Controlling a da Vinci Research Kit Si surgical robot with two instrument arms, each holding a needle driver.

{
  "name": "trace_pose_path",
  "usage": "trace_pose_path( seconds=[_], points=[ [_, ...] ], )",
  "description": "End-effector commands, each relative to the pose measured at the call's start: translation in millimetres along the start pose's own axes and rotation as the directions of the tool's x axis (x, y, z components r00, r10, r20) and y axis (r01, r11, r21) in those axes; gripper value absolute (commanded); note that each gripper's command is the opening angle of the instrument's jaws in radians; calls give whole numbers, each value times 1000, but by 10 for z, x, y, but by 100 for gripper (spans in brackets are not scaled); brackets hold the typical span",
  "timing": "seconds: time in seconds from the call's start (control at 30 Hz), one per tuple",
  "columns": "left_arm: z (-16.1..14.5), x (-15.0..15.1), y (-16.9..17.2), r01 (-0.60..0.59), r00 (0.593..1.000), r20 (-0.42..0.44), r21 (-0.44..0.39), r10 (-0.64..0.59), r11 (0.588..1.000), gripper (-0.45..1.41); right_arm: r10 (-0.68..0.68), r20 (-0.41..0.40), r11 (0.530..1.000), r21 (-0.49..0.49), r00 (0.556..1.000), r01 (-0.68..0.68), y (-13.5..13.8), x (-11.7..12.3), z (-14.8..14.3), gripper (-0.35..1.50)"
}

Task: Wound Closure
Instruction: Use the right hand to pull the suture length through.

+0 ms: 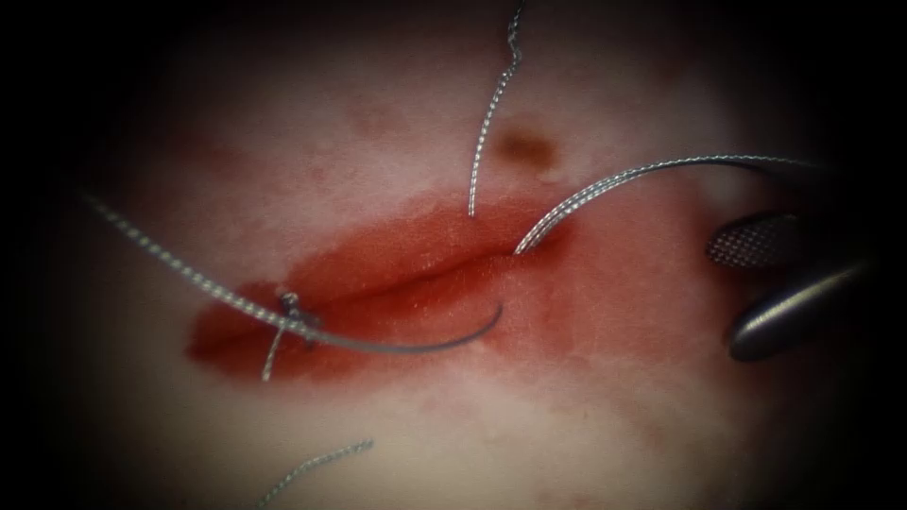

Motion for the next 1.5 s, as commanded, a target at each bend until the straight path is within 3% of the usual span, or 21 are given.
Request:
trace_pose_path(
  seconds=[0.03,0.13,0.17,0.23,0.3,0.37,0.43,0.47,0.5,0.53,0.63,0.8,0.93,1.13,1.27,1.3,1.37,1.4,1.43,1.47,1.5],
  points=[
    [-4,-9,6,16,1000,-4,-21,-16,1000,-45,-24,-25,1000,-2,999,24,4,7,0,131],
    [-4,-17,0,44,999,29,19,-45,999,-45,-12,-74,999,-32,997,10,7,13,6,111],
    [-4,-22,-5,64,996,52,51,-66,997,-45,-10,-82,999,-40,997,6,7,16,10,113],
    [-4,-31,-16,85,993,68,91,-91,992,-45,185,-91,982,-23,979,-187,6,20,22,106],
    [-6,-43,-39,89,991,87,150,-103,985,-45,393,-114,918,-11,912,-397,4,17,49,103],
    [-6,-51,-52,98,988,102,192,-119,976,-45,601,-148,794,3,785,-607,1,13,74,108],
    [-5,-57,-64,103,986,105,227,-130,968,-45,794,-146,601,41,590,-798,-3,8,99,136],
    [-4,-59,-68,107,986,102,239,-135,965,-45,824,-136,560,45,551,-827,-5,6,109,136],
    [-4,-60,-71,104,986,100,244,-132,964,-45,822,-127,564,44,556,-824,-7,5,117,113],
    [-3,-61,-74,107,986,101,249,-136,963,-45,819,-126,568,49,560,-821,-10,3,125,103],
    [-2,-62,-80,112,986,94,253,-139,961,-45,822,-134,565,54,554,-824,-15,7,135,101],
    [1,-62,-84,113,987,83,260,-139,959,-45,827,-143,555,58,543,-830,-17,14,138,83],
    [2,-63,-86,115,987,81,261,-140,958,-45,825,-143,557,34,547,-830,-12,13,136,84],
    [2,-65,-91,120,987,72,266,-144,957,-45,804,-223,565,-1,551,-825,4,6,130,78],
    [3,-66,-94,122,987,68,268,-145,956,-45,807,-225,561,0,546,-828,6,5,129,116],
    [3,-66,-94,122,987,68,268,-145,956,-45,662,-219,728,-39,717,-684,5,5,129,120],
    [3,-66,-94,122,987,68,268,-145,956,-45,378,-166,920,-46,911,-390,-2,5,123,125],
    [3,-66,-94,122,987,68,268,-145,956,-45,378,-166,920,-46,911,-390,-2,5,123,125],
    [3,-66,-94,122,987,68,268,-145,956,-45,235,-150,968,-52,960,-245,-5,5,120,118],
    [3,-66,-94,122,987,68,268,-145,956,-45,134,-139,988,-51,981,-142,-8,5,118,96],
    [3,-66,-94,122,987,68,268,-145,956,-45,20,-123,998,-54,992,-26,-11,5,115,89]
  ],
)
